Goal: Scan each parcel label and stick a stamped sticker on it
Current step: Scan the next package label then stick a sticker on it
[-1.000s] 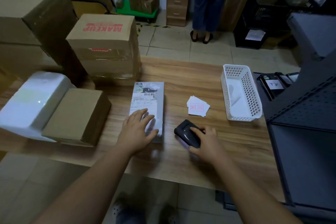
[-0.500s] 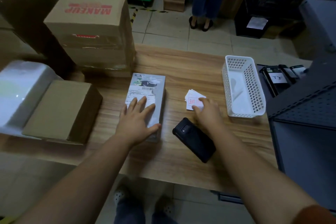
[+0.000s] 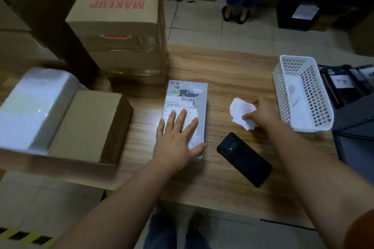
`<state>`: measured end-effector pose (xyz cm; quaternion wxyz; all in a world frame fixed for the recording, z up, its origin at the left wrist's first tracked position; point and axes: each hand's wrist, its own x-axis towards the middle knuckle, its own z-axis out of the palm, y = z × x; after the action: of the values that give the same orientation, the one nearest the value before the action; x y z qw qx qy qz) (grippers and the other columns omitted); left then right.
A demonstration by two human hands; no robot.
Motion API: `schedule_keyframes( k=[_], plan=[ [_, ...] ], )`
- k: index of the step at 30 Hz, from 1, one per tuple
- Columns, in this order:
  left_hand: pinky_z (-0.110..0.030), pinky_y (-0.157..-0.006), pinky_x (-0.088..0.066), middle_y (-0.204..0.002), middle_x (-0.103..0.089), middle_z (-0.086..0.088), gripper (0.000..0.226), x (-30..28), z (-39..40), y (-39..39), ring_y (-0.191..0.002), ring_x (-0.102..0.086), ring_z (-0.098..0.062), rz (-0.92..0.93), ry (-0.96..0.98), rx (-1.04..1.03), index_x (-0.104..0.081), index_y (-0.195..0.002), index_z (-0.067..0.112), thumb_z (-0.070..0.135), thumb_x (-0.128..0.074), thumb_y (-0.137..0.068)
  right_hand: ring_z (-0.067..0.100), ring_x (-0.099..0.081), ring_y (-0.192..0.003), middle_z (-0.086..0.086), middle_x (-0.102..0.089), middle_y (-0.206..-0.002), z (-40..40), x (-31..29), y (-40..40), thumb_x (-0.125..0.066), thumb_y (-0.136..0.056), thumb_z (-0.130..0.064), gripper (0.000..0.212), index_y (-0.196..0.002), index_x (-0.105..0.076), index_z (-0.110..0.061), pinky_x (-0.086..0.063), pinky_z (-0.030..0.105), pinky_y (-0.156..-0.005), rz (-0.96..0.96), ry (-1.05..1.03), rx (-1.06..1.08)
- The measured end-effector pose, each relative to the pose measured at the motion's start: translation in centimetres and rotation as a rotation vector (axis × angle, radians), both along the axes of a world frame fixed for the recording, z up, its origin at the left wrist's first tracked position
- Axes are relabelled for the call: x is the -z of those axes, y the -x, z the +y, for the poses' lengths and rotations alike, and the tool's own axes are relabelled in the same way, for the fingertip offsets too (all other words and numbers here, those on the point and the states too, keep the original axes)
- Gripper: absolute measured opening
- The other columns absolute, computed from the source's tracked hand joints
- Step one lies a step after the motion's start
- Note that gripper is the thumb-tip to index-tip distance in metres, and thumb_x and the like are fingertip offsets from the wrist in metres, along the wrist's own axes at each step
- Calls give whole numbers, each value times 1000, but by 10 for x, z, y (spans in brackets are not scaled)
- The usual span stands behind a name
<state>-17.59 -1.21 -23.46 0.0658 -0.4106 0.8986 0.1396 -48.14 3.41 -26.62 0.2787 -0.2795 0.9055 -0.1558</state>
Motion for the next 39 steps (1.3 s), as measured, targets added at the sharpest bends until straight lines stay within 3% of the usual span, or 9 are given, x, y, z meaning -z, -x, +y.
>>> schedule_keyframes(
  k=[4, 8, 10, 16, 21, 24, 29, 36, 39],
  plan=[
    [-47, -120, 9, -164, 15, 6, 76, -2, -2, -1, -149, 19, -21, -16, -14, 28, 0, -153, 44, 76, -25, -89, 24, -65, -86, 13, -70, -108, 3, -4, 4, -82, -75, -14, 31, -102, -66, -13, -55, 39, -76, -173, 69, 80],
    [-49, -120, 8, -163, 19, 5, 77, -3, -2, -1, -148, 23, -22, -38, -33, 45, 4, -153, 43, 77, -21, -89, 27, -62, -99, 13, -65, -124, 9, -16, 8, -77, -84, -17, 50, -129, -60, -3, -47, 30, -70, -261, 115, 153],
    [-50, -120, 8, -163, 18, 4, 77, -4, -2, -1, -149, 22, -23, -39, -39, 50, 3, -154, 42, 77, -21, -89, 24, -59, -99, 11, -62, -126, 13, -25, 7, -69, -91, -17, 44, -132, -58, -3, -42, 26, -64, -270, 124, 136],
    [-47, -121, 1, -165, 4, 4, 79, -13, -7, -3, -151, 10, -21, 31, -75, 34, -9, -155, 39, 75, -33, -88, 19, -61, -86, 5, -68, -99, 15, -72, -27, -74, -86, -16, 21, -106, -68, -16, -45, 29, -71, -304, 256, 21],
    [-43, -117, -24, -155, -35, -2, 88, -45, -13, -16, -145, -28, -22, 358, -136, -75, -41, -147, 22, 76, -37, -77, 8, -54, -56, 2, -66, -71, 15, -123, -93, -81, -78, -10, 13, -82, -68, -12, -42, 15, -51, -403, 335, -205],
    [-35, -104, -42, -127, -61, 2, 51, -84, -7, -19, -120, -54, -14, 633, -390, -264, -57, -129, 21, 47, -68, -87, 9, -57, -62, 0, -68, -71, 20, -150, -127, -80, -79, -11, 11, -75, -71, -16, -45, 16, -56, -438, 398, -296],
    [-29, -68, -50, -75, -67, -1, 31, -149, 6, -24, -67, -64, -6, 994, -703, -453, -61, -108, 16, 3, -74, -83, -3, -53, -52, -5, -66, -68, 36, -204, -154, -69, -90, -18, 10, -89, -74, -9, -41, 13, -55, -478, 582, -256],
    [-22, -57, -47, -67, -66, 6, 30, -208, 13, -30, -64, -64, -6, 1246, -603, -520, -60, -104, 16, 4, -76, -81, 12, -56, -72, 0, -68, -83, 74, -249, -153, -67, -88, -17, 16, -101, -69, -6, -39, 24, -62, -786, 732, -153],
    [-24, -61, -53, -83, -72, -12, 28, -232, 22, -30, -79, -71, -20, 1274, -600, -502, -61, -104, 15, 2, -74, -83, 12, -56, -70, -1, -69, -78, 85, -263, -155, -64, -89, -9, 10, -98, -68, -4, -40, 24, -62, -825, 760, -167]
  ],
)
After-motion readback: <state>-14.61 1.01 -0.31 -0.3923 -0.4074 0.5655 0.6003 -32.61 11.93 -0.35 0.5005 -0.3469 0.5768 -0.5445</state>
